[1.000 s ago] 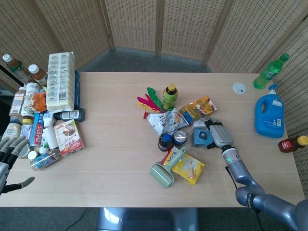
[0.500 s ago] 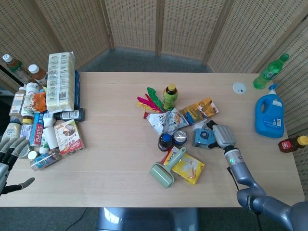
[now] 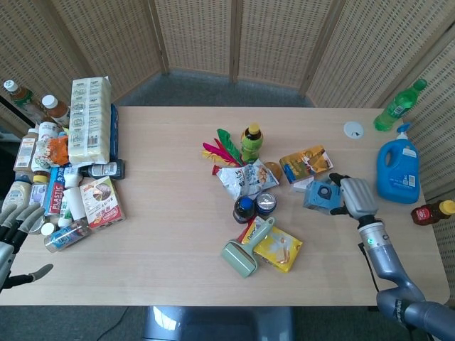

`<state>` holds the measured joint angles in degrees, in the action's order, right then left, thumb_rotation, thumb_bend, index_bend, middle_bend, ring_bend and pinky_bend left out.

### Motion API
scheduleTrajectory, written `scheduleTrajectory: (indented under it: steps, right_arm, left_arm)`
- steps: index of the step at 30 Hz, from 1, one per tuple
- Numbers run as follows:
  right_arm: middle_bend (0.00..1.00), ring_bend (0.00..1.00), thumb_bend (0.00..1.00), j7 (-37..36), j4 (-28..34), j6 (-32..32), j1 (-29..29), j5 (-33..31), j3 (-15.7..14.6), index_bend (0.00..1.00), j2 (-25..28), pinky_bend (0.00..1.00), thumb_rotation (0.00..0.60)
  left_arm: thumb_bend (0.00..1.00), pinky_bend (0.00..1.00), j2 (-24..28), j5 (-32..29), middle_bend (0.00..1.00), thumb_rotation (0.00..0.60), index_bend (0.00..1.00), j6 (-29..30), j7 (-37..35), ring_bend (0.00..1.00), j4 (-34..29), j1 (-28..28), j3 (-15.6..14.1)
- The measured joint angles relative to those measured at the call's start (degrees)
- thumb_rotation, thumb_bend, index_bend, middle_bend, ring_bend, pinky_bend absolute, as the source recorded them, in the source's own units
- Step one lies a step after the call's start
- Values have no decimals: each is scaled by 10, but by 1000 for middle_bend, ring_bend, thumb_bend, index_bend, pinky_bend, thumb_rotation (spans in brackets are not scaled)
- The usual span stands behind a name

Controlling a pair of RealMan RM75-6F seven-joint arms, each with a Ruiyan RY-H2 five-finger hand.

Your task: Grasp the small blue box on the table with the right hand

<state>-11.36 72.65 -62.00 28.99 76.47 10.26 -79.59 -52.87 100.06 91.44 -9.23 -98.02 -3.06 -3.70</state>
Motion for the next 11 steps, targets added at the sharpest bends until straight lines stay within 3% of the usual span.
scheduleTrajectory:
  steps: [11]
  right_arm:
    - [607, 551, 0, 50, 152, -41, -10, -4, 35, 397, 99, 652, 600]
  left_arm:
    - [0, 0, 8, 5, 0, 600, 0, 12, -17, 0, -2, 3, 0]
